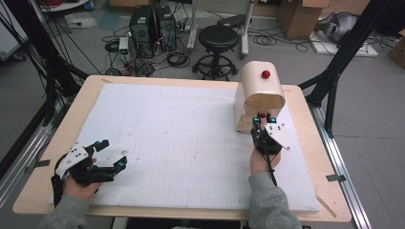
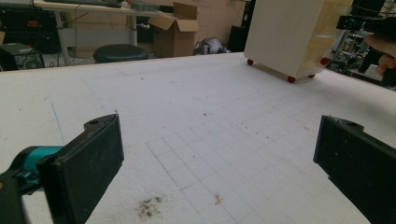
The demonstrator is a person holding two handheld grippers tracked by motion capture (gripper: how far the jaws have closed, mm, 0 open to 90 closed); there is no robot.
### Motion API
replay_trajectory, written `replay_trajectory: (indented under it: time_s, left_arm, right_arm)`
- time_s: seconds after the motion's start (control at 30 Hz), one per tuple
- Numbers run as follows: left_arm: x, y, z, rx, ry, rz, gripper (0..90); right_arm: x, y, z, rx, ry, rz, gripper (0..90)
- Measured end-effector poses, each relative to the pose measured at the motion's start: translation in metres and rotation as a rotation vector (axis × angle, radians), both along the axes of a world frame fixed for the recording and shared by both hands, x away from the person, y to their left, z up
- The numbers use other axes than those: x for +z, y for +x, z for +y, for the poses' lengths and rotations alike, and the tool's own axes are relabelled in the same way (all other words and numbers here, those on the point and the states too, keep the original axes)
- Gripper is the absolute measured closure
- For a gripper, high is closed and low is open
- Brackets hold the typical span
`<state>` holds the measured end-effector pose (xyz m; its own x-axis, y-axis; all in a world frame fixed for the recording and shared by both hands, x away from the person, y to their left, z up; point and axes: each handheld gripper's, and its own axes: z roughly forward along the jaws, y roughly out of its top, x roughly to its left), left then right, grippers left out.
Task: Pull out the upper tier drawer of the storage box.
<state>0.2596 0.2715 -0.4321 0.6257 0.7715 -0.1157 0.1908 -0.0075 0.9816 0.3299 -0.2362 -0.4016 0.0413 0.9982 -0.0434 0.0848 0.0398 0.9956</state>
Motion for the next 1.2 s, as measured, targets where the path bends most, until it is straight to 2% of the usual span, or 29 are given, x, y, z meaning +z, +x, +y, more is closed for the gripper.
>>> replay_trajectory:
  time_s: [0.1,0.47,0.83,1.2]
  left_arm:
    - [0.0,0.0,0.0,0.0,0.0,0.0,2.1]
    - [0.0,0.0,0.0,-0.004,0.002,0.005,2.1]
    - [0.0,0.0,0.0,0.004,-0.002,0.0,2.1]
    - [0.0,0.002,-0.001,-0.004,-0.002,0.0,2.1]
  right_arm:
    - [0.0,0.001,0.0,0.004,-0.004,0.003,72.0]
    - [0.0,0.0,0.0,-0.001,-0.022,0.001,73.7]
    - [0.0,-0.001,0.001,0.002,-0.018,0.002,73.9]
    - [0.001,-0.012,0.002,0.004,-0.021,0.006,74.0]
